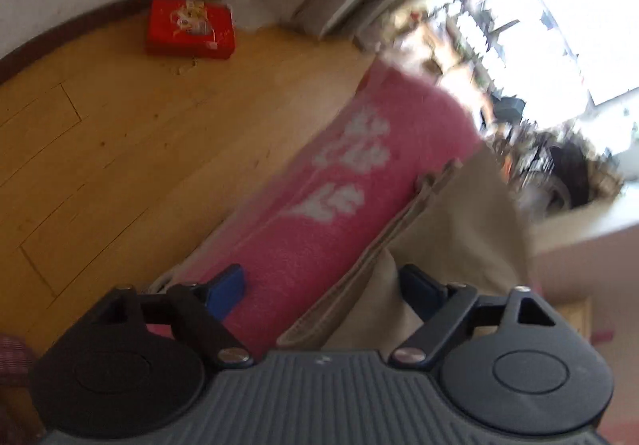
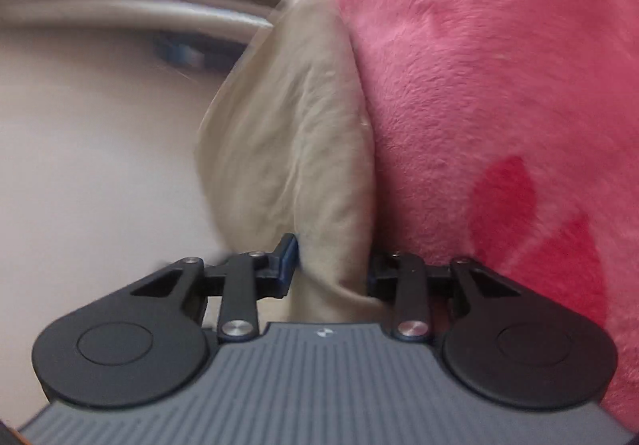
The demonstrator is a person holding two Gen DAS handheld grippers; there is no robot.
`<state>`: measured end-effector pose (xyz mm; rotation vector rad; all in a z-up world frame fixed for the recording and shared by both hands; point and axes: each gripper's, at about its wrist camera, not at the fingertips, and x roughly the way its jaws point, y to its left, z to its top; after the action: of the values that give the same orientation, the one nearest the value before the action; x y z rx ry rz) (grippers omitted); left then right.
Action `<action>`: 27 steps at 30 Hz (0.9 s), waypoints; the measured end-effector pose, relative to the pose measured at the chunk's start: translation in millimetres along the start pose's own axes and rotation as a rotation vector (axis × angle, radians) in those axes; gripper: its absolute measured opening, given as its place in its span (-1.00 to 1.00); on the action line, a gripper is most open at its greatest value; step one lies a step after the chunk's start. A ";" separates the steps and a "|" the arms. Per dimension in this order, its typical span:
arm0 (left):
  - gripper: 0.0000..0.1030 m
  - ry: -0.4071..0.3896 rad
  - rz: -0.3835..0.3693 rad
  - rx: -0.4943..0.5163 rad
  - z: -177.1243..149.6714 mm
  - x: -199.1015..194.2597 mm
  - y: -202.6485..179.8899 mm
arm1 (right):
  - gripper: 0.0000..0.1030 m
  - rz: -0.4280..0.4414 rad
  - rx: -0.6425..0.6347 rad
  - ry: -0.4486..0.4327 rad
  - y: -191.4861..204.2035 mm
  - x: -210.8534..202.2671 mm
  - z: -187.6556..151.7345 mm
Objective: Fold clothes
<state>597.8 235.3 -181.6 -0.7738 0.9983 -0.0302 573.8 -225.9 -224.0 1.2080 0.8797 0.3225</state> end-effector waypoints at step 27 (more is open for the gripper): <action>0.81 -0.197 0.278 0.712 -218.9 -175.1 -125.4 | -0.31 -0.510 -0.898 0.102 119.7 -136.7 -175.2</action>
<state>371.4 80.9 -43.0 0.0158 0.8178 -0.0636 384.5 -153.3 -73.7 0.1275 0.9417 0.3096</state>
